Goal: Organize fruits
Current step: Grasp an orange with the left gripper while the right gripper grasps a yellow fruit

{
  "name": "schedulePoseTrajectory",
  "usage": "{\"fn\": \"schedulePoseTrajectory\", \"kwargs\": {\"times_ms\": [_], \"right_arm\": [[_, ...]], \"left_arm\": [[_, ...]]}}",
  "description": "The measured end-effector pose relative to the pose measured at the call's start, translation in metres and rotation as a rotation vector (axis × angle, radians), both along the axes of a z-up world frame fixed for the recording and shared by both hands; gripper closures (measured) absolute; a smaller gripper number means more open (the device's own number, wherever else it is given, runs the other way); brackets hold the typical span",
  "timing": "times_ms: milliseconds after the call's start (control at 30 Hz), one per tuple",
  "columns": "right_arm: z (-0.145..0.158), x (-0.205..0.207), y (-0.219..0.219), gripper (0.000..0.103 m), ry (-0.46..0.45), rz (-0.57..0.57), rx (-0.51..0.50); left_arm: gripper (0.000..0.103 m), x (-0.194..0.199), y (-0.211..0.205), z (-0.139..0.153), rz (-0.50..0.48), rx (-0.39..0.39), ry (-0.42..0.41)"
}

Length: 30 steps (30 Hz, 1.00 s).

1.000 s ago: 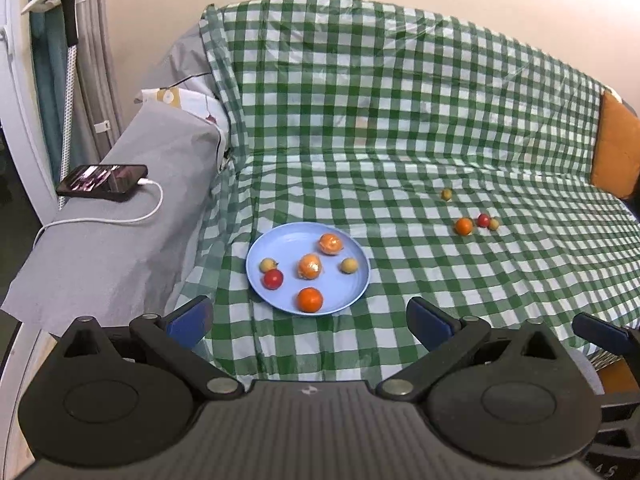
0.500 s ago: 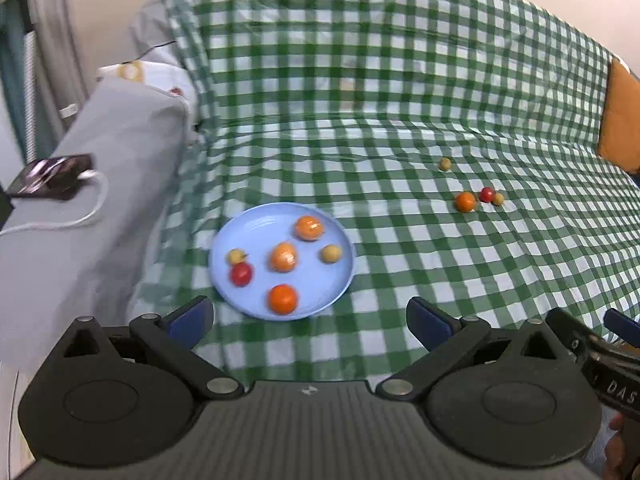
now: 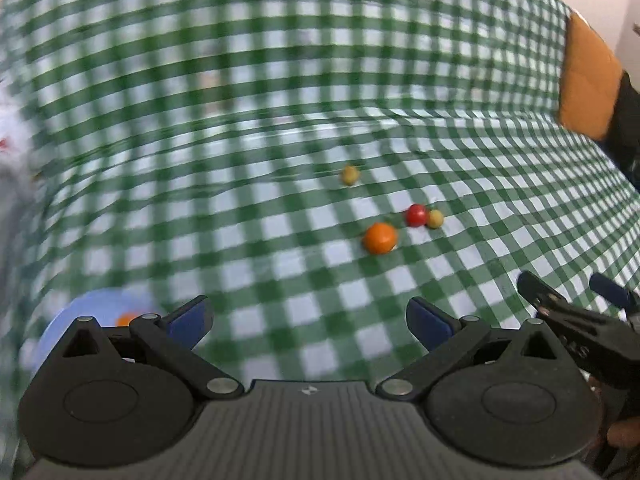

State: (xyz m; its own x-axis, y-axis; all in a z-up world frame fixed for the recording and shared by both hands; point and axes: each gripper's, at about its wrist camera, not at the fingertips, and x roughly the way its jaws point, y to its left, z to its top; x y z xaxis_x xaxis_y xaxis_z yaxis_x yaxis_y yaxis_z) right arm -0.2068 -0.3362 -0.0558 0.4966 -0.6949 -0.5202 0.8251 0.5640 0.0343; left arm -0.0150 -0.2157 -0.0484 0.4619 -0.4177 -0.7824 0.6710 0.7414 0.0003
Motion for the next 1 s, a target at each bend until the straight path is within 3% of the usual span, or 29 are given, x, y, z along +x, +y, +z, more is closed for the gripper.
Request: {"fn": "schedulePoseTrajectory", "kwargs": {"times_ms": [267, 467, 567, 700, 900, 933, 1000], "right_arm": [[-0.054, 0.057, -0.104, 0.001, 0.051, -0.006, 0.064], [-0.085, 0.079, -0.151, 0.001, 0.076, 0.056, 0.109], [-0.094, 0.089, -0.157, 0.001, 0.073, 0.096, 0.125], [-0.11, 0.108, -0.156, 0.001, 0.164, 0.137, 0.089], [-0.117, 0.116, -0.158, 0.001, 0.135, 0.096, 0.031], [-0.118, 0.117, -0.157, 0.001, 0.133, 0.093, 0.021], [-0.119, 0.12, -0.156, 0.002, 0.136, 0.097, -0.003]], "left_arm": [[0.0, 0.044, -0.091, -0.065, -0.145, 0.068, 0.003], [0.0, 0.069, -0.127, -0.107, -0.217, 0.128, 0.013], [0.0, 0.076, -0.136, -0.121, -0.258, 0.13, 0.018], [0.0, 0.081, -0.145, -0.128, -0.277, 0.136, 0.01], [0.001, 0.085, -0.149, -0.133, -0.266, 0.143, 0.004], [0.002, 0.084, -0.148, -0.132, -0.26, 0.134, -0.001], [0.015, 0.082, -0.148, -0.127, -0.272, 0.107, -0.016]]}}
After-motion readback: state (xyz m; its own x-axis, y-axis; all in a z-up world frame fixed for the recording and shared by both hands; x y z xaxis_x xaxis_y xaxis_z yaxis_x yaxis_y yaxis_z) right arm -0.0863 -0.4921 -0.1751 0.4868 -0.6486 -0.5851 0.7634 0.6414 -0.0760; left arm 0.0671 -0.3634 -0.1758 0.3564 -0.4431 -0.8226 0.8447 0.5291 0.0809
